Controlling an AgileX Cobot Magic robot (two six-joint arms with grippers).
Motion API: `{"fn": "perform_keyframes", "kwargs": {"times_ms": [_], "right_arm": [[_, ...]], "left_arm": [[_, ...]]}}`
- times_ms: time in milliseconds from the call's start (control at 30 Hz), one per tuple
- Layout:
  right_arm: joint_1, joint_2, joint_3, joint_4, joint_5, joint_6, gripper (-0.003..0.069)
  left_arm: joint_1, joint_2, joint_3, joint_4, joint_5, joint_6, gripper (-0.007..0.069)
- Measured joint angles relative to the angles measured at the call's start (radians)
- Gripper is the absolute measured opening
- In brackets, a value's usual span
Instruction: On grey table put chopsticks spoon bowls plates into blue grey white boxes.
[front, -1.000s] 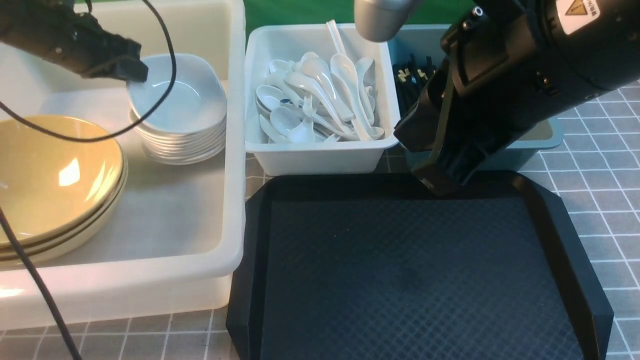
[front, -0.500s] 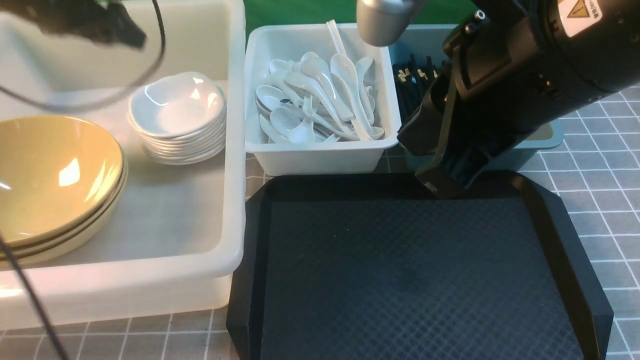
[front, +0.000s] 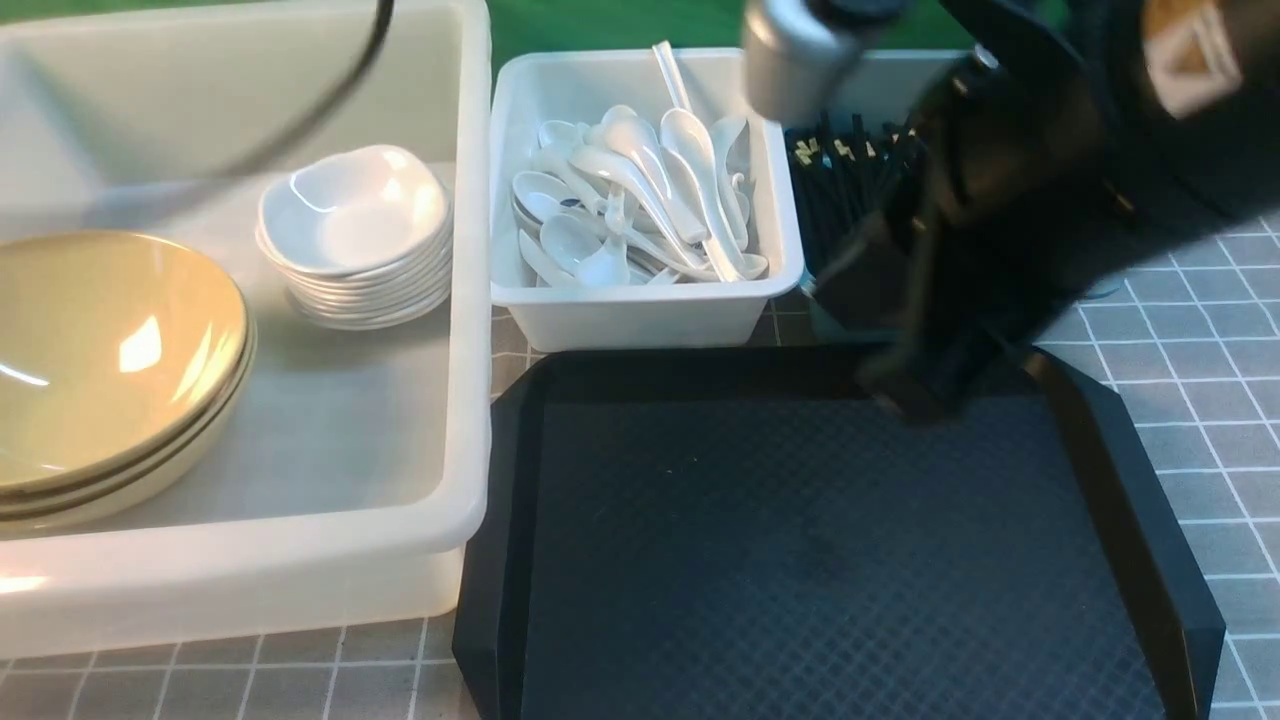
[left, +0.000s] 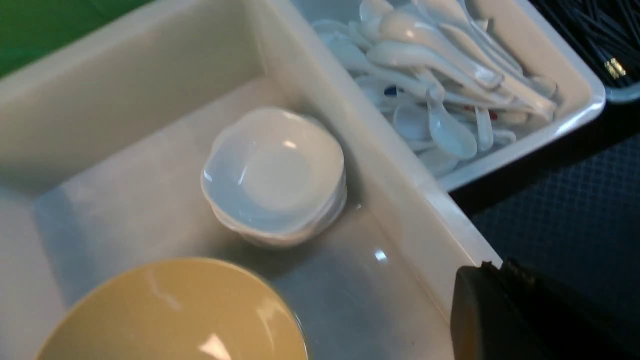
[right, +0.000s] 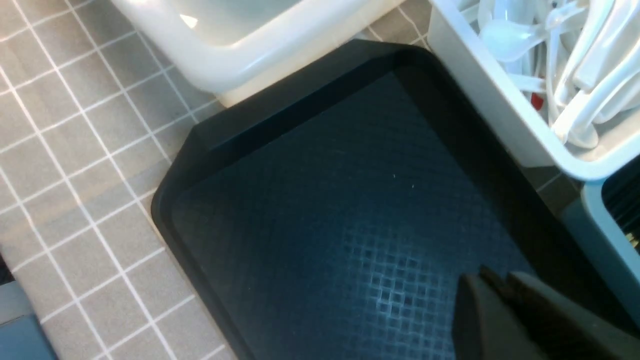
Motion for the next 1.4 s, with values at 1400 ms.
{"fn": "perform_keyframes", "kwargs": {"times_ms": [1400], "right_arm": [[0.000, -0.634, 0.691, 0.045, -0.697, 0.052, 0.0097]], "left_arm": [[-0.001, -1.003, 1.136, 0.197, -0.468, -0.254, -0.0008]]}}
